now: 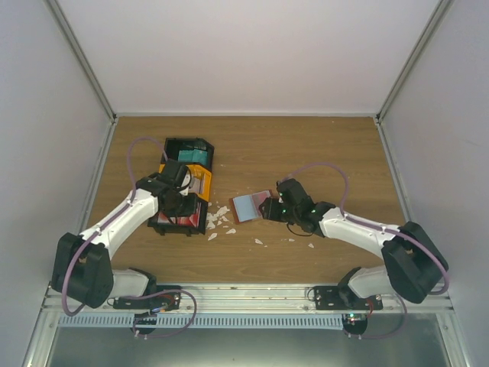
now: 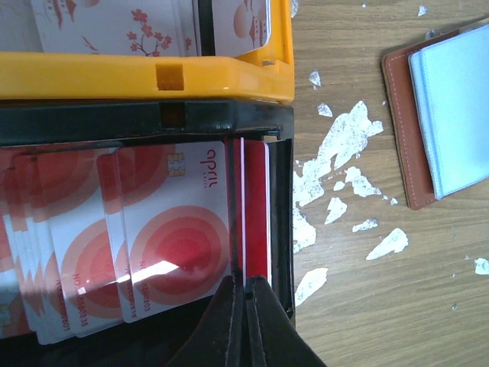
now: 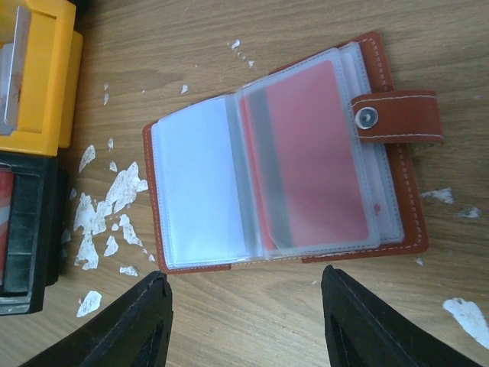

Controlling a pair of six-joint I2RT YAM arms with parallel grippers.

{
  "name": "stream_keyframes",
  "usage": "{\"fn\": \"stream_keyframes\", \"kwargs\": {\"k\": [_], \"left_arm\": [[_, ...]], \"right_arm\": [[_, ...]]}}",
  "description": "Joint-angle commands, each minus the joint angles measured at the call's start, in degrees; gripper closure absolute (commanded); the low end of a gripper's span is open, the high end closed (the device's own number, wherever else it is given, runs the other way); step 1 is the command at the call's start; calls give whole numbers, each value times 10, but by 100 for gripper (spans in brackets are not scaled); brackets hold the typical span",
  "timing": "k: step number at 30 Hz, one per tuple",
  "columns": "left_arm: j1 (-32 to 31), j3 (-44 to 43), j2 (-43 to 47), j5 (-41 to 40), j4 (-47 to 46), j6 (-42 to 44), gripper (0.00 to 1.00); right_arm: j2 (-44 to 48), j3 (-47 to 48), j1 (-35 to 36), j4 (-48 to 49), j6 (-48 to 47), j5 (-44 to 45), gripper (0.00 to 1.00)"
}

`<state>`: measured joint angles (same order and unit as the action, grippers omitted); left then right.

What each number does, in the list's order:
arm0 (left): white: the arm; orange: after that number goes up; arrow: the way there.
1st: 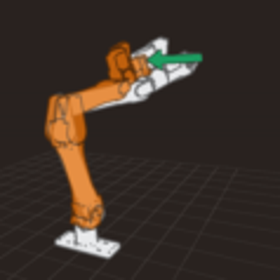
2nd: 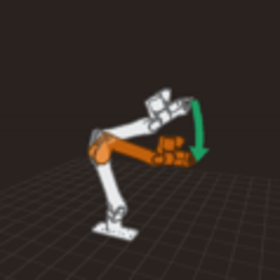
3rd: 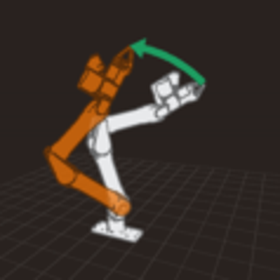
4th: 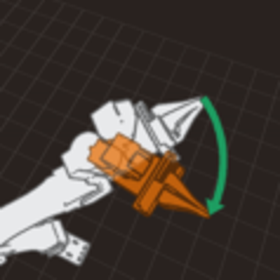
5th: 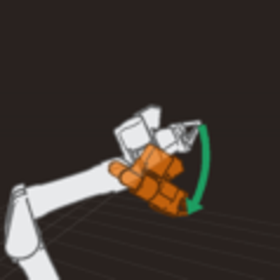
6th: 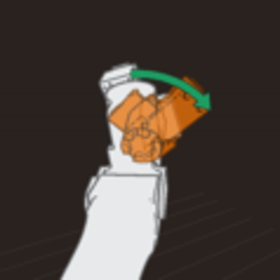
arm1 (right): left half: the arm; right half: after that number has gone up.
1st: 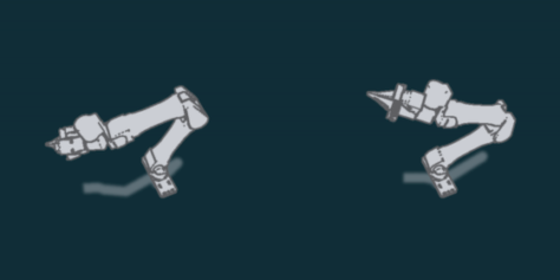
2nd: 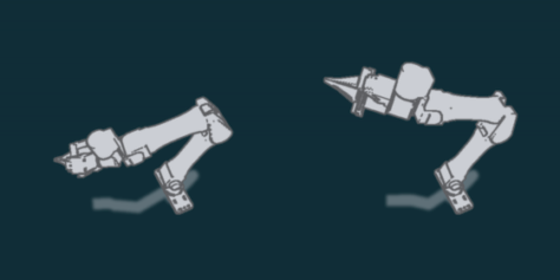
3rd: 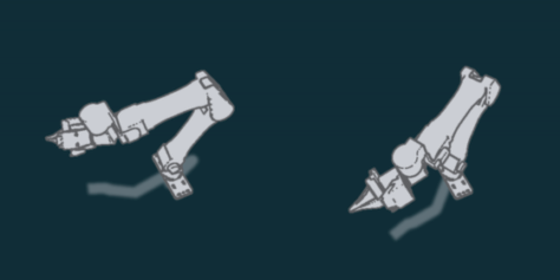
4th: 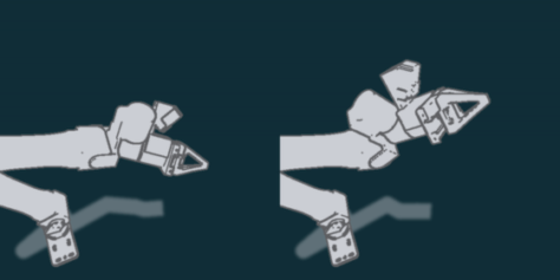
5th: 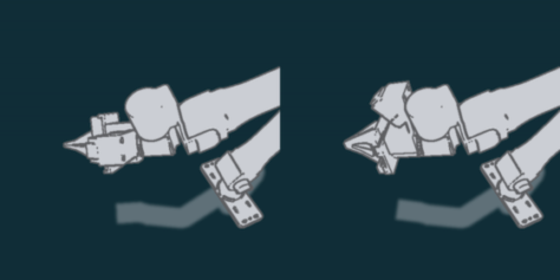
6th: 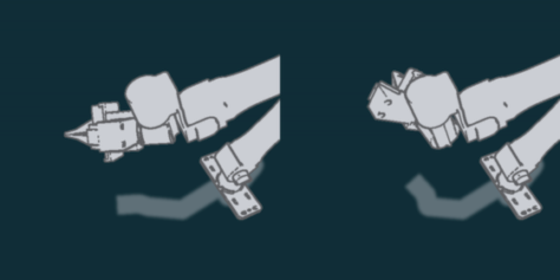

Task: Put the credit cards into the card holder
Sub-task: Pick up the credit card from the storage box.

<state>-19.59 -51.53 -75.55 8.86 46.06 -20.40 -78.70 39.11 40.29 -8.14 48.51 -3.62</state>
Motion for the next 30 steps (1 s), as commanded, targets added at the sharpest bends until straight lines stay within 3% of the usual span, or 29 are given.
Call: {"fn": "stream_keyframes", "kwargs": {"k": [1, 6, 12, 16, 20, 23, 30], "left_arm": [[3, -24, 30, -28, 18, -8, 100], [0, -66, 74, -65, 34, -21, 100], [-11, -93, 143, -8, -18, -29, 100], [-13, -85, 175, 36, -85, -48, 100], [-20, -52, 191, 126, -179, -93, 100], [-41, -11, 190, 174, -258, -141, 100], [-89, 48, 161, 166, -350, -185, 100]], "right_arm": [[29, 13, 3, -28, 10, 53, 46], [93, 3, 3, -91, 58, 168, 49], [164, -12, -7, -127, 67, 231, 48], [185, -13, -22, -138, 45, 228, 36], [196, -11, -36, -149, 18, 231, 14], [194, -7, -46, -154, -17, 231, 4], [177, -1, -65, -146, -89, 184, 0]]}}
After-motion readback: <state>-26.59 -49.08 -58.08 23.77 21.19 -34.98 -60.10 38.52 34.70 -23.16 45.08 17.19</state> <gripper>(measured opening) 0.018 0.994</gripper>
